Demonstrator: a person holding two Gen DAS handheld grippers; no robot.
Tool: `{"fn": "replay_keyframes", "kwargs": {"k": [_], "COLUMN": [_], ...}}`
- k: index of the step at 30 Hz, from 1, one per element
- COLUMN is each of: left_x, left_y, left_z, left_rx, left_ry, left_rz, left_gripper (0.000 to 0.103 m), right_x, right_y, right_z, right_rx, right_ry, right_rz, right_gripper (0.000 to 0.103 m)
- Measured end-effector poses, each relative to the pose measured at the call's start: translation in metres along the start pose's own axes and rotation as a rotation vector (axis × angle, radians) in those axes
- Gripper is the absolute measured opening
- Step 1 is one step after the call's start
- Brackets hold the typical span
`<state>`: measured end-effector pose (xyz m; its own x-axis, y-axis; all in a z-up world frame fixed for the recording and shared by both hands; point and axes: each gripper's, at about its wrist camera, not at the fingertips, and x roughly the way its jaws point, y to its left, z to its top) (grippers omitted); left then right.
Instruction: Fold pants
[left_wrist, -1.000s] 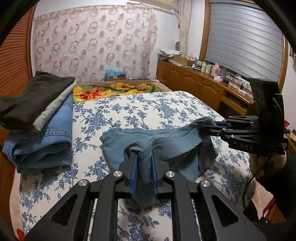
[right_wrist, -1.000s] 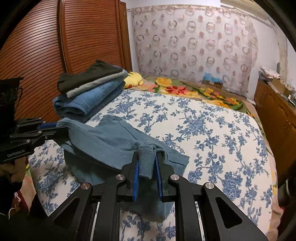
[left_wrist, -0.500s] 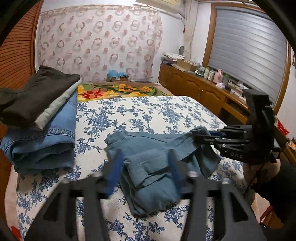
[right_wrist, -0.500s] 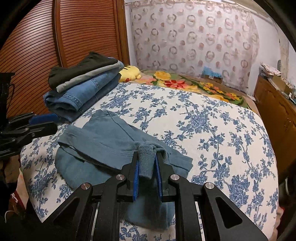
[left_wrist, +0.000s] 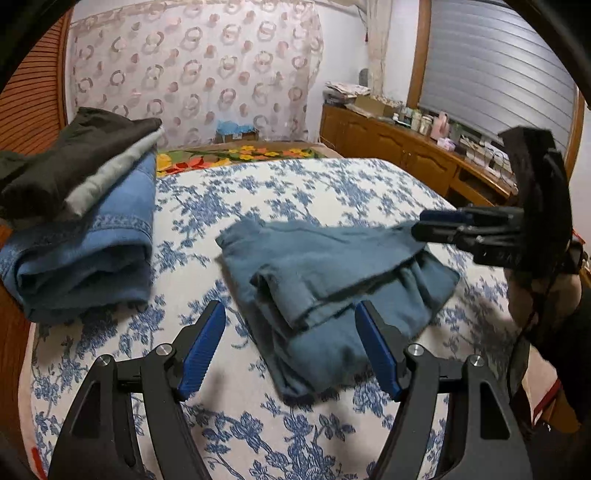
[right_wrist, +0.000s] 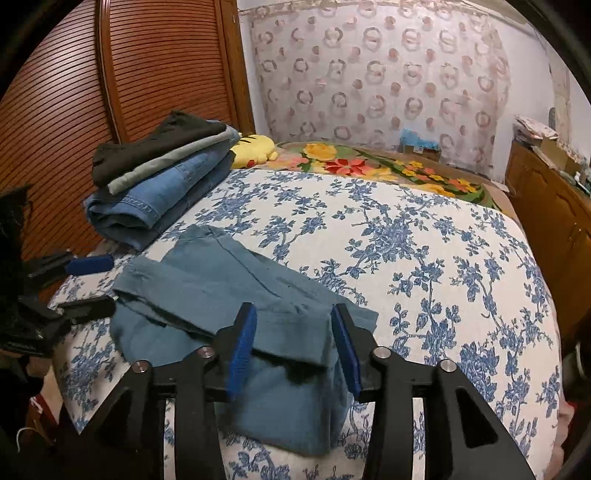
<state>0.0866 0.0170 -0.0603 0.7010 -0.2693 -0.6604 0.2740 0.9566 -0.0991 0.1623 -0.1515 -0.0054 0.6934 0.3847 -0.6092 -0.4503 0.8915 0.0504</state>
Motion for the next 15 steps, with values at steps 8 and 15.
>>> {"fn": "replay_keyframes", "kwargs": {"k": [8,15], "left_x": [0.013,0.023], "left_y": [0.007,0.015], "left_z": [-0.007,-0.007], "left_rx": [0.003,-0.007], "left_ry": [0.065,0.096], "left_rz": [0.052,0.074], "left_gripper": [0.073,0.073], "right_x": [-0.002,0.022], "right_y": [0.010,0.006], "right_z": [-0.015,-0.016], "right_rx": [-0.090,-0.109], "right_ry": [0.054,0.144], "right_rz": [0.010,-0.054], "right_gripper": [0.053,0.053]}}
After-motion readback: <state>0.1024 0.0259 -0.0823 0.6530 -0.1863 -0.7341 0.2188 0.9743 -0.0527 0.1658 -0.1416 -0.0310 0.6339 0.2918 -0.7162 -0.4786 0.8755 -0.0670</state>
